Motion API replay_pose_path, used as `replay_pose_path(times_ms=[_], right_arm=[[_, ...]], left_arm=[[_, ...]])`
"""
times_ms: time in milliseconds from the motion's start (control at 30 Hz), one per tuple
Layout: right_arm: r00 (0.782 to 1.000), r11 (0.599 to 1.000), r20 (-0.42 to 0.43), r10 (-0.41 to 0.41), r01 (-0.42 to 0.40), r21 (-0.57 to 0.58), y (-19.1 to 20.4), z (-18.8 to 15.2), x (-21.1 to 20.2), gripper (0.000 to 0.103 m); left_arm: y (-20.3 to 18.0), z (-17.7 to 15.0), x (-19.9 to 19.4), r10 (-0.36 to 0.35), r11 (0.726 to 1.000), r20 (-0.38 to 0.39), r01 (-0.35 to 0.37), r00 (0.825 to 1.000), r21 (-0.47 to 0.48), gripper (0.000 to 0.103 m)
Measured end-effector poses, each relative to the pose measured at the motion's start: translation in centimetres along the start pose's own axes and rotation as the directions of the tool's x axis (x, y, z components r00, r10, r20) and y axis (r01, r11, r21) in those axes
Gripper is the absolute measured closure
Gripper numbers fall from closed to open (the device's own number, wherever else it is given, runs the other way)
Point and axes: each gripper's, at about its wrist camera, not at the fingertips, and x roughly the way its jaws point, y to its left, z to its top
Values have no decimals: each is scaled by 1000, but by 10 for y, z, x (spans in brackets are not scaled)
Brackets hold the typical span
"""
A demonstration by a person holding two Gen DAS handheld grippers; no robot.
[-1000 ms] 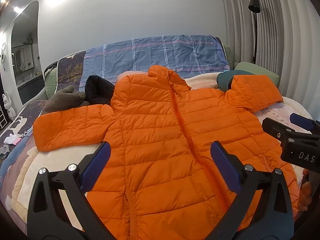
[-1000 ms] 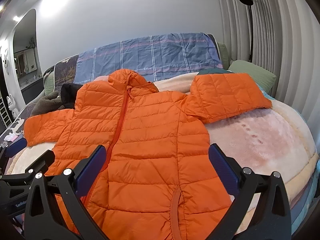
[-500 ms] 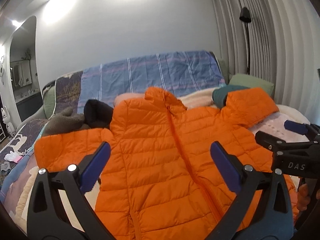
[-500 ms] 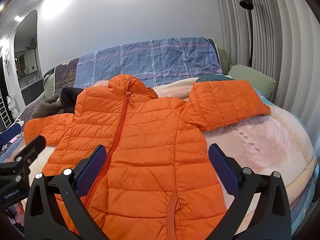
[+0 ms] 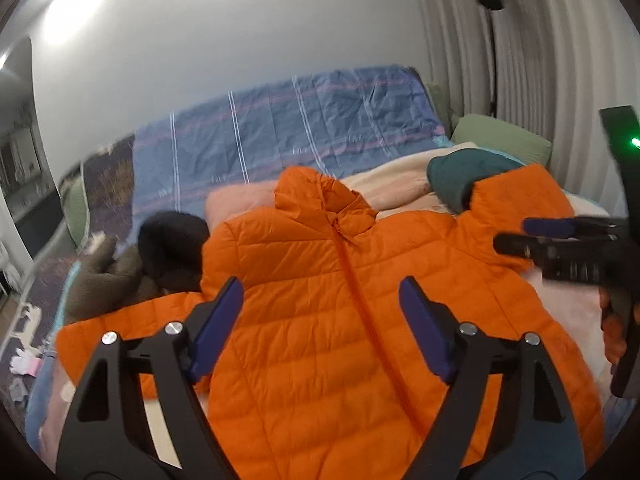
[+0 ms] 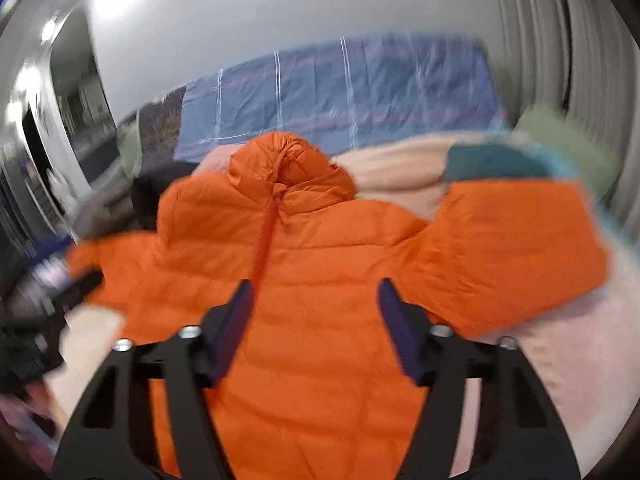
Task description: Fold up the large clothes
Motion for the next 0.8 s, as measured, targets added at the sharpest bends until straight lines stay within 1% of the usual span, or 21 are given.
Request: replay_pose_path(times_ms=[33,67,100,133,200,233,267,300,333,400,467,500,533,567,600,633,667,700,733,767,800], right_arm=[[998,997,-37,51,-48,65,-13,17,19,44],[995,993,-59,77,-71,98,-21,28,33,44],[992,988,-82,98,-87,131,-30,45,54,44],[990,986,-94,102,-88,145,-35,54,65,43],[984,977,-128,122,-96,190,-46,75,96,35],[977,966,-155,145,-106,236,-54,88,118,27],[971,954,-170,169,-117,277,-59,96,134,23],[964,937,-177,197,-132,325,-64,103,149,22],[955,910,-180,235,-151,387,-70,112,169,22],[941,873,-178,286,-181,452,-75,123,199,19],[928,845,-188,320,-190,500,-83,135,236,16],[925,837,-194,326,-187,514,-85,136,245,16],[918,820,-203,340,-184,542,-90,138,262,16],[907,786,-204,368,-186,589,-96,138,280,16],[904,768,-203,377,-182,615,-100,137,289,16],[901,735,-200,386,-169,657,-105,136,303,16],[900,715,-196,390,-162,680,-108,136,312,16],[899,703,-193,394,-159,693,-111,135,320,16],[894,697,-191,406,-167,697,-111,135,329,16],[887,692,-194,420,-175,700,-111,135,337,16],[880,685,-196,433,-180,706,-112,134,345,16]], left_arm=[[7,10,18,-6,1000,-30,5,1000,-28,22],[14,18,34,-11,999,-54,9,998,-49,22],[21,30,57,-15,998,-84,9,996,-66,22],[27,38,73,-12,997,-102,5,995,-73,22],[39,61,119,-10,997,-154,-2,988,-78,21],[44,71,140,3,996,-170,-18,985,-84,19],[48,79,154,12,996,-178,-28,984,-85,14],[53,93,180,32,996,-188,-48,982,-81,13],[56,101,194,41,996,-192,-56,981,-76,11],[61,116,228,43,995,-210,-61,977,-83,9],[69,126,264,12,990,-234,-44,972,-132,7],[72,128,278,-10,987,-245,-30,969,-157,7],[75,129,298,-32,984,-265,-16,964,-178,7],[76,129,317,-24,984,-300,-30,954,-176,7],[77,128,328,-10,985,-322,-45,947,-165,7],[75,127,342,2,989,-343,-53,939,-141,7],[73,127,348,6,991,-342,-50,940,-120,7],[70,130,354,-1,995,-329,-33,944,-97,8],[67,133,358,-20,996,-322,-10,946,-92,16],[65,134,361,-51,996,-318,23,947,-90,36],[62,136,364,-104,993,-319,79,942,-91,63]])
